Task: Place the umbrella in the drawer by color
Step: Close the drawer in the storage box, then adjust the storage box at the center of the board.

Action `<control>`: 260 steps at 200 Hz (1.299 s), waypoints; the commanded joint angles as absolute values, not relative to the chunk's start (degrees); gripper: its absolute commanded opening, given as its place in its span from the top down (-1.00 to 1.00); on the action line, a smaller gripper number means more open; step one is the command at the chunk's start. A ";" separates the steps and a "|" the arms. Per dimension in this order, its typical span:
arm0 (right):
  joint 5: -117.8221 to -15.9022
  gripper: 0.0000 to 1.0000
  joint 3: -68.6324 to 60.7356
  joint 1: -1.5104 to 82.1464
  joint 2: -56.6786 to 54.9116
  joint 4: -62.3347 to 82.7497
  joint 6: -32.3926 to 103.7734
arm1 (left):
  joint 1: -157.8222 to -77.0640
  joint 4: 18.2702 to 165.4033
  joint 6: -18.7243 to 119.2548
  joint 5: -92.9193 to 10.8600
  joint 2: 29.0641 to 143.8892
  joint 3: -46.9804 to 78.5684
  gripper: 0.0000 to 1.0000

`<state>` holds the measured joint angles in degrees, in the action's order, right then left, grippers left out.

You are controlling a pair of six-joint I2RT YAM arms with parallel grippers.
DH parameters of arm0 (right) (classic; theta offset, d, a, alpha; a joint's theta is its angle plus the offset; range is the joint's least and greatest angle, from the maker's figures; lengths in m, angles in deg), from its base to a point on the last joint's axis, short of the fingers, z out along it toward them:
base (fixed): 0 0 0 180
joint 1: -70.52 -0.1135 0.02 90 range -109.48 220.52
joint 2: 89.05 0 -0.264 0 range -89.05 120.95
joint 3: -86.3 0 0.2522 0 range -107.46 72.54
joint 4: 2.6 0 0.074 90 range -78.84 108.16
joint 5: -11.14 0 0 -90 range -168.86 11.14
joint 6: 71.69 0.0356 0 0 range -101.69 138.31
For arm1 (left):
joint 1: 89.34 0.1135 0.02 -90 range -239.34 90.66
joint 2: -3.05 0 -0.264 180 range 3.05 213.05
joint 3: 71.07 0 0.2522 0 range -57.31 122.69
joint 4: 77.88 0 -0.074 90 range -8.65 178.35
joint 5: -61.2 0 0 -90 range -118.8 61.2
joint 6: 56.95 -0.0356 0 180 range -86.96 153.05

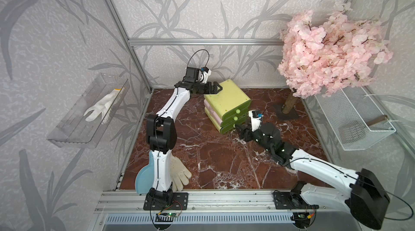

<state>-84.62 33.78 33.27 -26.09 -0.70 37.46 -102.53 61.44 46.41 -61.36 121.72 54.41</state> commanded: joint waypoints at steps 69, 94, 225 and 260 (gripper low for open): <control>-64.71 -0.76 1.74 51.78 -6.31 18.00 28.43 | -105.08 78.56 58.82 -41.98 89.16 16.60 -1.00; -62.45 -0.92 -7.28 53.78 1.97 21.13 28.54 | -109.18 83.82 62.42 -42.63 86.87 10.21 -1.00; -52.32 -0.98 -1.02 44.29 6.25 13.51 38.05 | -113.40 87.86 61.75 -41.46 89.63 9.49 -1.00; -56.53 -0.99 5.31 39.59 -0.22 10.33 40.40 | -112.68 85.83 60.44 -42.39 90.47 11.39 -1.00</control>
